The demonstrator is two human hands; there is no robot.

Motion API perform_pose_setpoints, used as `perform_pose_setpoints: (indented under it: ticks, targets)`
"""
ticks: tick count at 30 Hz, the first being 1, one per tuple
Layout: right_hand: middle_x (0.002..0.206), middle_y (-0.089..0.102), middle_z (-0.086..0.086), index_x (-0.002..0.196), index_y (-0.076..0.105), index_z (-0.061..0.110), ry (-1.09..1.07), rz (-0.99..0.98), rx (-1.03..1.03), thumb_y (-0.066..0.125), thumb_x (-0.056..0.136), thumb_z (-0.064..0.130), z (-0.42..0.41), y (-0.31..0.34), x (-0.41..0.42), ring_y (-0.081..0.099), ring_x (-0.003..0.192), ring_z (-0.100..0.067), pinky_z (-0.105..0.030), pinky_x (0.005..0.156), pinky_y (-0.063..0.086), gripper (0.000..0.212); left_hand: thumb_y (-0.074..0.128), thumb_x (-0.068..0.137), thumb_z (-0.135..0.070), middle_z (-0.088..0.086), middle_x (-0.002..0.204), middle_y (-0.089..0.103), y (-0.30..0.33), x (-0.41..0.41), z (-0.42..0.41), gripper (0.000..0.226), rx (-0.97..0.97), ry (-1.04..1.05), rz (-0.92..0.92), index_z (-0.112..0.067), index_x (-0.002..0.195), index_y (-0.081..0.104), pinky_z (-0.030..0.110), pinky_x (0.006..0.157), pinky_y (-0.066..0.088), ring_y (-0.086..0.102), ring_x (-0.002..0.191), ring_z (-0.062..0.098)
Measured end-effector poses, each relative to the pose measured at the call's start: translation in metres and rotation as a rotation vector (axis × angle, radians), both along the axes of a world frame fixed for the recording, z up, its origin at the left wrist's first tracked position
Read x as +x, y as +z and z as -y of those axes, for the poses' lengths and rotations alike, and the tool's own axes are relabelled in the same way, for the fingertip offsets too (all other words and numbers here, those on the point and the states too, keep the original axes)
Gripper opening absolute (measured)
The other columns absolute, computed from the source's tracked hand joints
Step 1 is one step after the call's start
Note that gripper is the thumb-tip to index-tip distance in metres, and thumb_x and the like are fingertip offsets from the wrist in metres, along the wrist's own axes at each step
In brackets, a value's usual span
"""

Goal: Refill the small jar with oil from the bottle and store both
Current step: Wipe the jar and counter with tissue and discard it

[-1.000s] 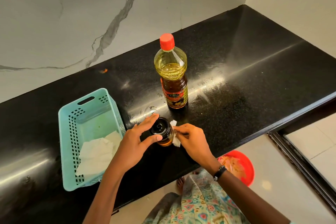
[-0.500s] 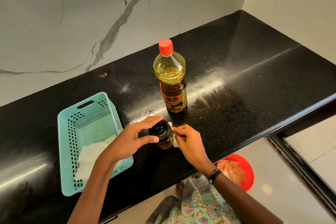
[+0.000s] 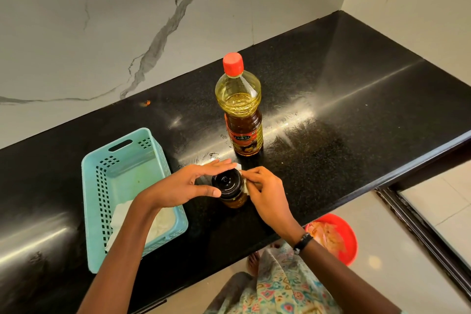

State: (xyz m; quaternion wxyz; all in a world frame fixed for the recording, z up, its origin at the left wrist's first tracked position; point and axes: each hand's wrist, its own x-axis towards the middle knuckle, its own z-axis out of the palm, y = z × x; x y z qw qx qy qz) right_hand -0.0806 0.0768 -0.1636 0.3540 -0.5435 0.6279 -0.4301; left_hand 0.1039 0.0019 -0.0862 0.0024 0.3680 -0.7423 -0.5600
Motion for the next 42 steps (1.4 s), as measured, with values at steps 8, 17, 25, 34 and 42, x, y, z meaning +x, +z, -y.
perform_pose_setpoints:
  ticks: [8, 17, 25, 34, 42]
  targets:
    - [0.095, 0.059, 0.009, 0.112, 0.068, 0.013, -0.003, -0.073, 0.139, 0.059, 0.091, 0.010, -0.018, -0.017, -0.003, 0.058, 0.090, -0.002, -0.018, 0.084, 0.050, 0.023, 0.062, 0.089, -0.015, -0.024, 0.149, 0.028, 0.001, 0.004, 0.007, 0.062, 0.008, -0.074, 0.045, -0.048, 0.136, 0.039, 0.023, 0.112, 0.010, 0.011, 0.138, -0.012]
    - [0.100, 0.063, 0.005, 0.111, 0.069, 0.011, -0.010, 0.039, 0.002, 0.059, 0.089, 0.004, -0.005, 0.009, -0.003, 0.061, 0.092, -0.004, -0.017, 0.080, 0.052, 0.025, 0.061, 0.090, -0.012, -0.027, 0.150, 0.027, 0.005, -0.001, 0.016, 0.063, 0.052, -0.161, 0.066, -0.044, 0.138, 0.038, 0.025, 0.114, 0.011, 0.011, 0.139, -0.012]
    - [0.100, 0.061, 0.004, 0.117, 0.066, 0.012, 0.020, -0.063, 0.146, 0.056, 0.092, 0.007, -0.009, -0.015, -0.002, 0.058, 0.092, -0.004, -0.018, 0.085, 0.050, 0.028, 0.059, 0.092, -0.015, -0.026, 0.151, 0.024, 0.009, 0.000, 0.020, 0.061, 0.034, -0.238, 0.112, -0.048, 0.139, 0.036, 0.032, 0.116, 0.009, 0.009, 0.140, -0.009]
    - [0.099, 0.063, 0.008, 0.111, 0.069, 0.011, -0.036, 0.067, -0.006, 0.060, 0.089, 0.004, -0.015, 0.013, -0.001, 0.061, 0.093, -0.002, -0.012, 0.079, 0.050, 0.024, 0.056, 0.093, -0.013, -0.025, 0.153, 0.017, 0.011, -0.003, 0.023, 0.062, 0.041, -0.279, 0.144, -0.046, 0.140, 0.033, 0.027, 0.114, 0.008, 0.004, 0.139, -0.012]
    - [0.097, 0.061, 0.011, 0.111, 0.068, 0.012, 0.054, 0.007, 0.076, 0.057, 0.090, 0.003, 0.001, 0.000, -0.007, 0.061, 0.092, -0.001, -0.008, 0.080, 0.047, 0.026, 0.058, 0.092, -0.011, -0.027, 0.150, 0.021, 0.014, 0.000, 0.015, 0.064, 0.013, -0.216, 0.091, -0.037, 0.143, 0.030, 0.005, 0.106, 0.018, 0.014, 0.136, -0.016]
